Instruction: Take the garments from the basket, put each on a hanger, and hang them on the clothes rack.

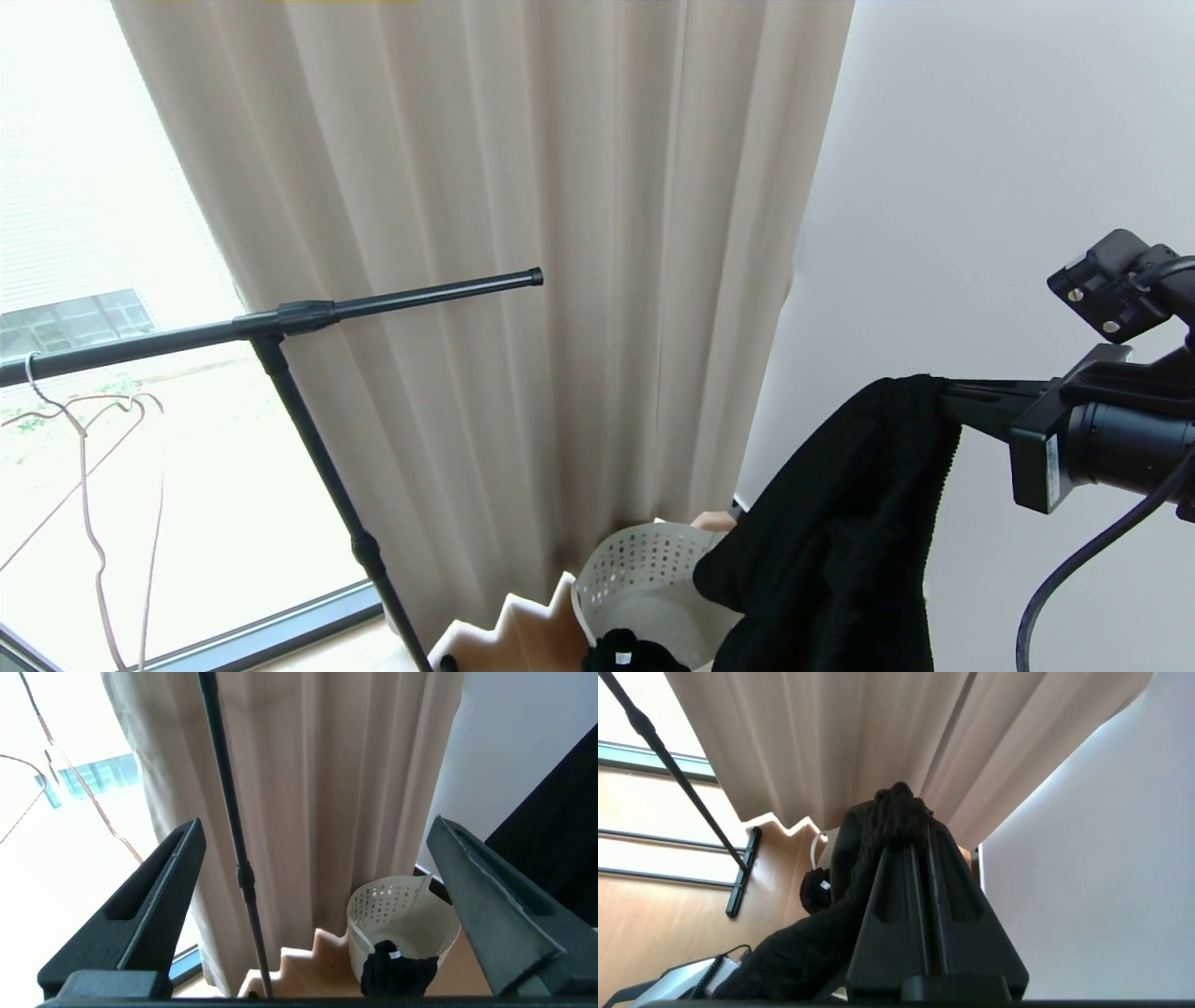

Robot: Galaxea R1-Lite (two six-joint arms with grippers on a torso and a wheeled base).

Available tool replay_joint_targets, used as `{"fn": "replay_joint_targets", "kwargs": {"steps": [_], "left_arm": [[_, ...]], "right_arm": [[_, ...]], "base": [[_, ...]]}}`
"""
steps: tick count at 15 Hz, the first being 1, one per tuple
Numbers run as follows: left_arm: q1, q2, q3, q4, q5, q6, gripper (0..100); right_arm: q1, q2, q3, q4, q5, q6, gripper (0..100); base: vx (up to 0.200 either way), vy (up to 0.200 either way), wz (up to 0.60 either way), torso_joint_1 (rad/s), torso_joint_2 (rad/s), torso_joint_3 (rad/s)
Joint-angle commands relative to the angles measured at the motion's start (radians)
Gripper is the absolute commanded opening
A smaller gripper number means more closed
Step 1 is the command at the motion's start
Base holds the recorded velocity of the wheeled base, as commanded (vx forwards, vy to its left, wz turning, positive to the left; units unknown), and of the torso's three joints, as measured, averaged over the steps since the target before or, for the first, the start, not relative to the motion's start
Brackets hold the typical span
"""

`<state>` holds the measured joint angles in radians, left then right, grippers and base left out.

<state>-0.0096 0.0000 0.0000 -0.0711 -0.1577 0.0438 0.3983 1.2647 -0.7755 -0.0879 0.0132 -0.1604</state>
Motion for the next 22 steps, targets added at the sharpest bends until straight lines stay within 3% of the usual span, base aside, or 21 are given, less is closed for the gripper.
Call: {"fn": "replay_joint_targets", "kwargs": {"steps": [1,5,8,14,22], "left_arm": [[0.000,0.000,0.000,-0.001,0.000,0.001,100],[0.000,0.000,0.000,-0.001,0.000,-0.001,100],[0.000,0.000,0.000,-0.001,0.000,-0.001,100],[0.000,0.000,0.000,-0.001,0.000,-0.001,100],[0.000,0.000,0.000,-0.001,-0.002,-0.004,100]], "right_arm": [[0.001,0.002,0.004,-0.003,0.001,-0.001,0],[0.001,0.002,0.005,-0.003,0.002,-0.001,0],[0.001,-0.001,0.007,-0.003,0.002,-0.001,0],[0.001,-0.004,0.027,-0.050,0.002,-0.014,0],[0.001,-0.007,0.028,-0.061,0.002,-0.019,0]], "base": [[0.000,0.000,0.60,0.002,0.00,0.007],[0.000,0.000,0.60,0.006,0.00,0.001],[0.000,0.000,0.00,0.000,0.00,0.000],[0.000,0.200,0.00,0.007,0.00,0.002],[-0.200,0.100,0.00,0.001,0.00,0.001]]}}
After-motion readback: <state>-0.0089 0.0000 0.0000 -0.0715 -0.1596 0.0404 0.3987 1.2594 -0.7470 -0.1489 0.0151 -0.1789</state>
